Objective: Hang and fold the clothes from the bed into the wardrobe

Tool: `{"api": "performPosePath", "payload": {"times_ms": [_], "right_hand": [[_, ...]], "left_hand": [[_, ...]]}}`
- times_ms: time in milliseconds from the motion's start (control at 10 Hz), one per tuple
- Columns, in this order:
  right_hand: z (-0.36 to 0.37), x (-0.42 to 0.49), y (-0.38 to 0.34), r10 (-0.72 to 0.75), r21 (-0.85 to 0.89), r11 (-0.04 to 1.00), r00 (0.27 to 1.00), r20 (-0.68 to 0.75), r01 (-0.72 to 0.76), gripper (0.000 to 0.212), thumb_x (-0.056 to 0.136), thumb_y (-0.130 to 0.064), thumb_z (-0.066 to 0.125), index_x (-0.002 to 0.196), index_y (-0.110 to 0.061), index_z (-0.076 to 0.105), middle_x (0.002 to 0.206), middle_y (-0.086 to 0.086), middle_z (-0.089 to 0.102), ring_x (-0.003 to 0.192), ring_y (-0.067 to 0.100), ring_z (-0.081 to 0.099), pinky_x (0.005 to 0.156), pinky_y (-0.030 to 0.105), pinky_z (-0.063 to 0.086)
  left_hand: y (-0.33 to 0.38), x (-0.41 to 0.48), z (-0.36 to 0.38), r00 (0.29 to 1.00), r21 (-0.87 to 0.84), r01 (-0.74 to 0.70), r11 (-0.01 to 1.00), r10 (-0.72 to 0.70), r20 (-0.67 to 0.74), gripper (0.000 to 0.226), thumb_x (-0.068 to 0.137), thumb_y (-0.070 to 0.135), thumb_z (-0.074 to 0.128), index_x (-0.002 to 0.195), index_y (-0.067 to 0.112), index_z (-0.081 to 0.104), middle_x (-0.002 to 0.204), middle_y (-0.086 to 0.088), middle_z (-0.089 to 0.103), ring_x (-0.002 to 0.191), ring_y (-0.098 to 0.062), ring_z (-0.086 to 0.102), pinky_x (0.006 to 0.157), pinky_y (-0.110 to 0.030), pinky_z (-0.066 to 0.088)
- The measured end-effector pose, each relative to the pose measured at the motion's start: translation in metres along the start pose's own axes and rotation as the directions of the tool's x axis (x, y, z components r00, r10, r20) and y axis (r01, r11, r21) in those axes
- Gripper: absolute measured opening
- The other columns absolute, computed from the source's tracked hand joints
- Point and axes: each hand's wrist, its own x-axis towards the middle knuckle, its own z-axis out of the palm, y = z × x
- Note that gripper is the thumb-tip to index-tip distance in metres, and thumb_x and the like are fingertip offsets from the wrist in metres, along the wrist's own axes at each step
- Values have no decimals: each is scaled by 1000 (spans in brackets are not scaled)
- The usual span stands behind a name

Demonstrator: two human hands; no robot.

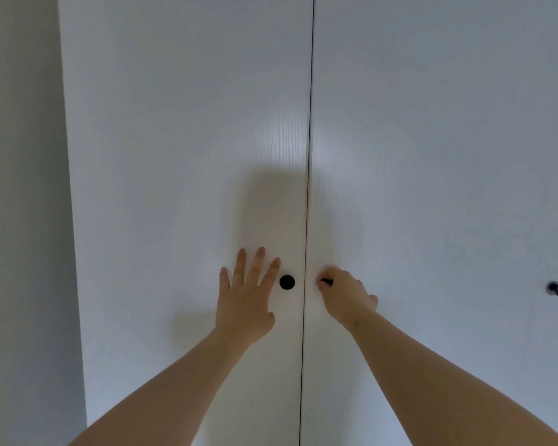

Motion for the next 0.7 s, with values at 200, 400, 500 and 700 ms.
{"api": "performPosePath", "payload": {"times_ms": [200, 400, 500, 700], "right_hand": [[7, 5, 1, 2, -9, 1000, 1000, -3, -2, 27, 92, -17, 32, 92, -29, 56, 80, -4, 58, 86, 22, 56, 73, 33, 27], [10, -2, 5, -9, 161, 987, 995, 95, -7, 25, 94, -18, 31, 101, -30, 51, 89, -4, 59, 88, 23, 57, 83, 36, 39], [8, -19, 11, -53, 375, 927, 984, 170, -14, 37, 97, -25, 37, 131, -39, 38, 102, -9, 54, 99, 22, 57, 96, 43, 44], [-43, -52, 12, -17, 666, 741, 989, 144, -84, 14, 94, -21, 52, 108, -22, 54, 93, 1, 54, 66, 13, 53, 63, 22, 40]], "left_hand": [[2, 3, 5, 1000, 42, -1, 999, 1, 4, 96, 87, 41, 50, 141, 31, -28, 147, 1, -38, 138, -32, -29, 114, -49, -2], [0, 3, -3, 998, 47, -11, 999, 8, 68, 98, 84, 40, 54, 143, 32, -23, 150, 0, -34, 139, -31, -27, 114, -49, 1], [-4, 3, -13, 993, 38, -26, 999, 22, 114, 94, 84, 46, 52, 144, 36, -19, 151, 2, -31, 140, -29, -25, 114, -50, 0], [-3, -3, -33, 993, -40, -43, 998, 47, 112, 86, 88, 48, 48, 145, 37, -15, 155, 5, -19, 143, -24, -16, 114, -50, -1]]}}
